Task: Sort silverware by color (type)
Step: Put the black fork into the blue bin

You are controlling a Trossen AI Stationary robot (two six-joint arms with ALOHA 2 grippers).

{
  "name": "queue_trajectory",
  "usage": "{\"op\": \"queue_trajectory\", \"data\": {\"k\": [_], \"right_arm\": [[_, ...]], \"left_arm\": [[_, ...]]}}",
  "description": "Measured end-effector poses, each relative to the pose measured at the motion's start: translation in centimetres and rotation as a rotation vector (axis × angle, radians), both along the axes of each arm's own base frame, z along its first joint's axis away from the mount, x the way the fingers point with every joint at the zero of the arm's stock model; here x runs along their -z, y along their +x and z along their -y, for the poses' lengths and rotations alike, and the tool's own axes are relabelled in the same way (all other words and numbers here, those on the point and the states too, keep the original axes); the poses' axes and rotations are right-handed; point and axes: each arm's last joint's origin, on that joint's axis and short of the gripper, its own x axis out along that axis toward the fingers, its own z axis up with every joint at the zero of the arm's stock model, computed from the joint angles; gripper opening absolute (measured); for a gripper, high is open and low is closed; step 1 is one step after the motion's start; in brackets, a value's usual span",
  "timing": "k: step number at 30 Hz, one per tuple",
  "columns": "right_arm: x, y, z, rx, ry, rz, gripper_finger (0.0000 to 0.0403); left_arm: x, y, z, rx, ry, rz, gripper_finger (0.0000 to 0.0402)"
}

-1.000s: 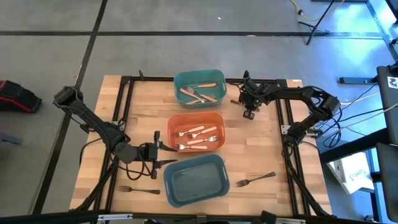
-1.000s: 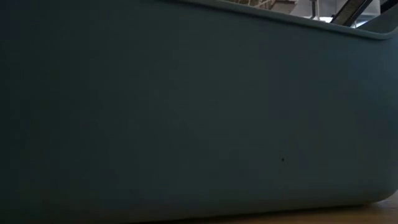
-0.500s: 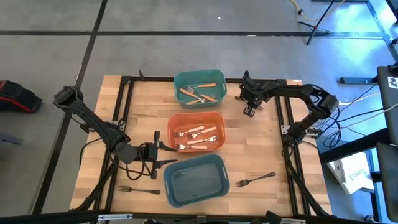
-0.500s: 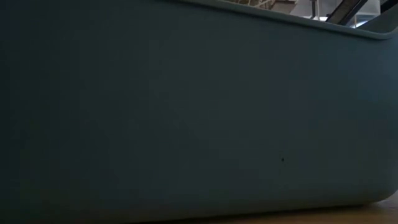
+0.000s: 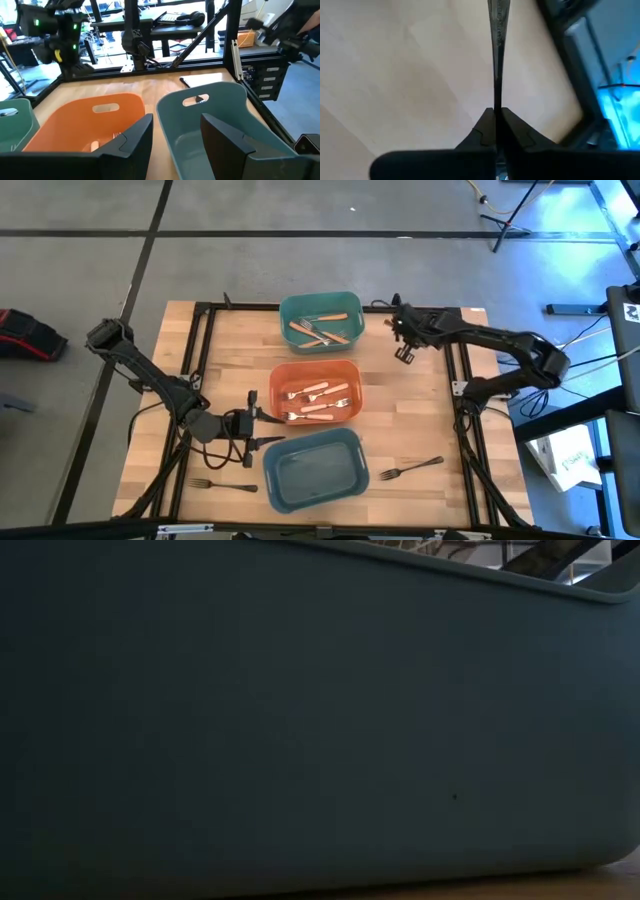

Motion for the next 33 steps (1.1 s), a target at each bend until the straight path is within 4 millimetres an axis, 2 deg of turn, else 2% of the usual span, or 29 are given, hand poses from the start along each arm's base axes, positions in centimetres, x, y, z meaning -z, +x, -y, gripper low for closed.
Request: {"op": "queue_trajectory", "data": {"k": [7,14,25,33], "right_arm": [[-3.4,-0.5,-2.4,-0.052,-0.11,0.138,0.0002],[-6.5,0.1,-6.8,-0.237,-0.169,0.361,0.0002],[-9.1,2.7,-14.2,-0.628,-0.083,0.742,0.0003],[-11.0,3.6,-19.3,-0.873,0.009,1.002,0.0003]], "left_arm": [[0.0,0.0,0.0,-0.006,-0.015,0.001,0.016],[0.0,0.0,0.0,-0.007,-0.017,0.002,0.016],[0.0,0.0,0.0,-0.007,-0.017,0.002,0.016],[0.0,0.0,0.0,-0.008,-0.017,0.002,0.016]]}}
